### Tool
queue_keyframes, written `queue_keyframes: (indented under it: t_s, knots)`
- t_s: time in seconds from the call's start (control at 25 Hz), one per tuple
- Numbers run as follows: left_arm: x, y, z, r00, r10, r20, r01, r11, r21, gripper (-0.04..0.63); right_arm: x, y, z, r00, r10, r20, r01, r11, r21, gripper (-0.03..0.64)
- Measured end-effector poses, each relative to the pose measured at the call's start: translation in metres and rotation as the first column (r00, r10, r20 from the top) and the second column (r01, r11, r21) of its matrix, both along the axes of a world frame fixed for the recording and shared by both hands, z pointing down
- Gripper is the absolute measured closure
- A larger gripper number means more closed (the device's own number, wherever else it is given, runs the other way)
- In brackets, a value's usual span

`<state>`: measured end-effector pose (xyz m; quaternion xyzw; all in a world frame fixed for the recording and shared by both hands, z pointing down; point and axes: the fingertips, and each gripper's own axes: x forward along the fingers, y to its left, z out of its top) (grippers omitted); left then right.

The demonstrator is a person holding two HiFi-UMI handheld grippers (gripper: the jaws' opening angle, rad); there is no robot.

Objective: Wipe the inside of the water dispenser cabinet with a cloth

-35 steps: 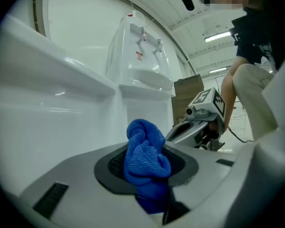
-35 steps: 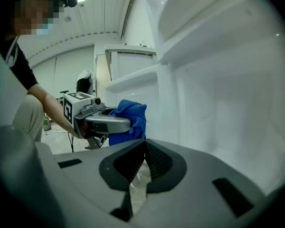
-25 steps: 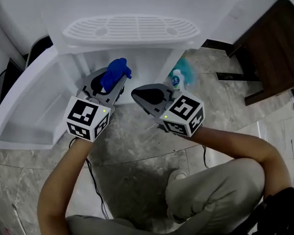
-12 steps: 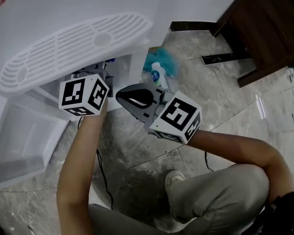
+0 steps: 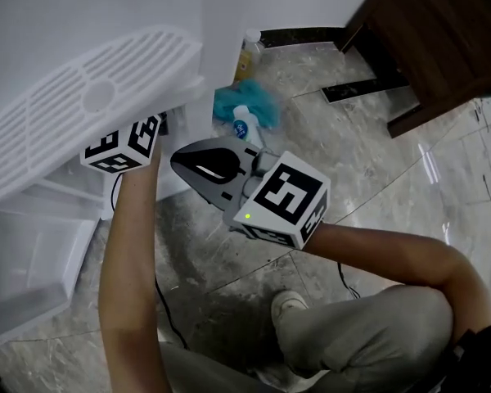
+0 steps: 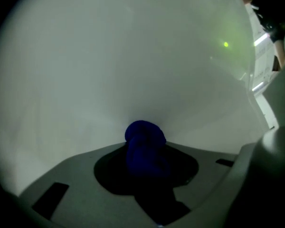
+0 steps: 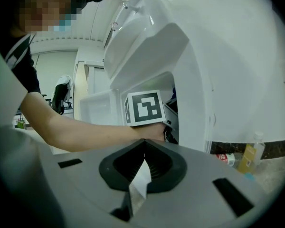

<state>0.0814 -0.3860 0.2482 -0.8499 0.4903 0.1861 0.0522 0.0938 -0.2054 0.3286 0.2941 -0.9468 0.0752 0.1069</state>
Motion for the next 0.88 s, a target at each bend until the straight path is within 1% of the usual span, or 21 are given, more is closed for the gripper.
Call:
queue_keyframes:
  t_s: [0.12, 0.32, 0.44, 0.56, 0.64, 0.8, 0.88]
  knots:
    - [0.001, 0.011, 0.000, 1.000, 0.023, 0.007, -0.023, 1.000, 0.001, 0.468, -0.008, 0.001, -0.006, 1.000, -0.016, 0.019, 0.016, 1.000, 0.007, 0.618]
    - [0.003, 0.034, 0.010, 0.999, 0.037, 0.017, -0.036, 0.999, -0.031, 0.468, -0.013, 0.006, 0.001, 1.000, -0.026, 0.001, 0.026, 1.000, -0.015, 0.618]
    - [0.005, 0.020, 0.004, 0.998, 0.043, 0.048, -0.041, 0.998, -0.037, 0.468, -0.013, 0.009, 0.000, 1.000, -0.027, 0.004, 0.027, 1.000, -0.014, 0.618]
    - [0.001, -0.001, 0.003, 0.999, 0.021, 0.038, -0.018, 0.997, -0.070, 0.468, -0.010, 0.007, -0.002, 1.000, -0.018, 0.012, 0.018, 1.000, -0.009, 0.618]
    - [0.001, 0.000, 0.006, 0.999, 0.026, 0.047, -0.023, 0.997, -0.076, 0.469, -0.006, 0.004, -0.004, 1.000, -0.007, 0.020, 0.007, 1.000, -0.009, 0.618]
    - [0.006, 0.013, 0.019, 0.990, 0.081, 0.112, -0.071, 0.993, -0.095, 0.468, 0.001, 0.001, -0.002, 1.000, 0.013, 0.023, -0.013, 1.000, -0.022, 0.618]
    - [0.004, 0.020, 0.039, 0.984, 0.110, 0.139, -0.091, 0.986, -0.141, 0.468, 0.001, 0.002, 0.001, 1.000, 0.016, 0.018, -0.016, 0.999, -0.031, 0.618]
